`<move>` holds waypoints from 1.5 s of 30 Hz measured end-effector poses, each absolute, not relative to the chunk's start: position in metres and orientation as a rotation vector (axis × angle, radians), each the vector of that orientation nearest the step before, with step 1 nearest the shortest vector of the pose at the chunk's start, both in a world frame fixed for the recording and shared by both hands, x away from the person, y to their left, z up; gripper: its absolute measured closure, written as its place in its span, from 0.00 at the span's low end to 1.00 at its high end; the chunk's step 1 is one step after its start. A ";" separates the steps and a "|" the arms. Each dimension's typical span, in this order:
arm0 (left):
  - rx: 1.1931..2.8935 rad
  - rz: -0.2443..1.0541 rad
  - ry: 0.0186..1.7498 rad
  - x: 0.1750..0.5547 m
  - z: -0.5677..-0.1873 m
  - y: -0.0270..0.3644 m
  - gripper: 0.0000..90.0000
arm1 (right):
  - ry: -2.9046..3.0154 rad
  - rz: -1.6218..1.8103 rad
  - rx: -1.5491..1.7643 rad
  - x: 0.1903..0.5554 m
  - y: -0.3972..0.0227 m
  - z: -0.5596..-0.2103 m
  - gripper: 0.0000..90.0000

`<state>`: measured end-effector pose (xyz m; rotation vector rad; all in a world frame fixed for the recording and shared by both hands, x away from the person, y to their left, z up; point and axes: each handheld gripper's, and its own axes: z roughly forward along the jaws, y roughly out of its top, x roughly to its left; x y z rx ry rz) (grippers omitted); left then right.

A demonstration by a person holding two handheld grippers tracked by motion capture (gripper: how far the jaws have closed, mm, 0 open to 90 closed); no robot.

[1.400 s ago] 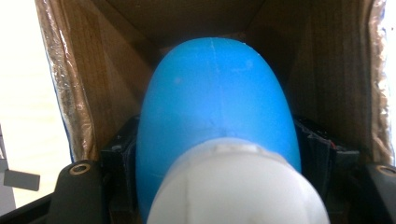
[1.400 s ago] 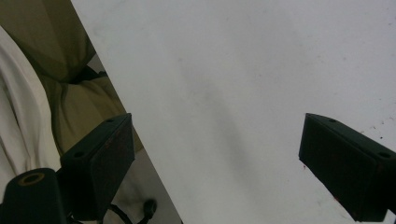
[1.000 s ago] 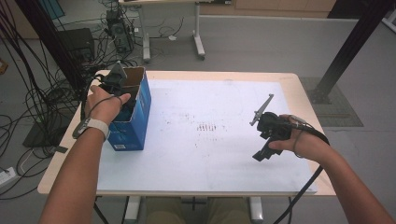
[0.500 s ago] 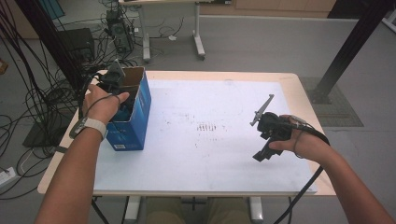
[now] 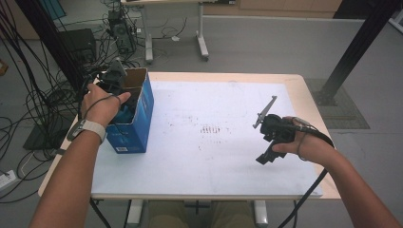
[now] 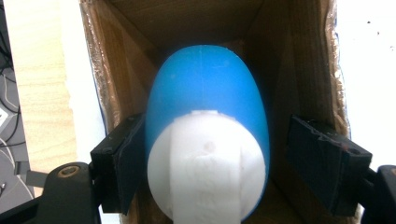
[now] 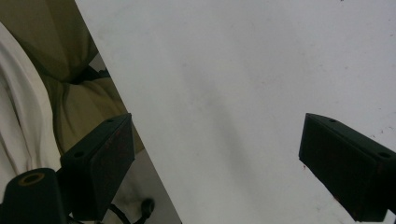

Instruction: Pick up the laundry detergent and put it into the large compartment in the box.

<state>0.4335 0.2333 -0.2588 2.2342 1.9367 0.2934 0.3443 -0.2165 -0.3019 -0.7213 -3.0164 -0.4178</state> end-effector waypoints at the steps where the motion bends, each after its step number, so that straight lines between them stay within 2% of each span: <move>1: 2.229 0.293 1.936 0.433 -0.258 0.233 0.25 | -3.015 -0.418 -0.721 0.344 -0.217 -0.302 0.12; 4: 2.233 0.307 1.930 0.433 -0.255 0.232 0.20 | -3.016 -0.414 -0.720 0.344 -0.218 -0.302 0.12; 8: 2.241 0.352 1.934 0.432 -0.246 0.230 0.08 | -3.017 -0.413 -0.724 0.343 -0.218 -0.301 0.12; 17: 2.233 0.360 1.908 0.428 -0.225 0.234 0.08 | -3.020 -0.415 -0.715 0.343 -0.217 -0.300 0.12; 23: 2.246 0.347 1.827 0.423 -0.206 0.227 0.08 | -3.021 -0.420 -0.719 0.343 -0.217 -0.299 0.12; 32: 2.211 0.368 1.656 0.414 -0.170 0.204 0.08 | -3.030 -0.422 -0.719 0.342 -0.218 -0.294 0.12; 45: 2.288 0.310 1.570 0.422 -0.146 0.169 0.09 | -3.034 -0.421 -0.738 0.342 -0.221 -0.289 0.12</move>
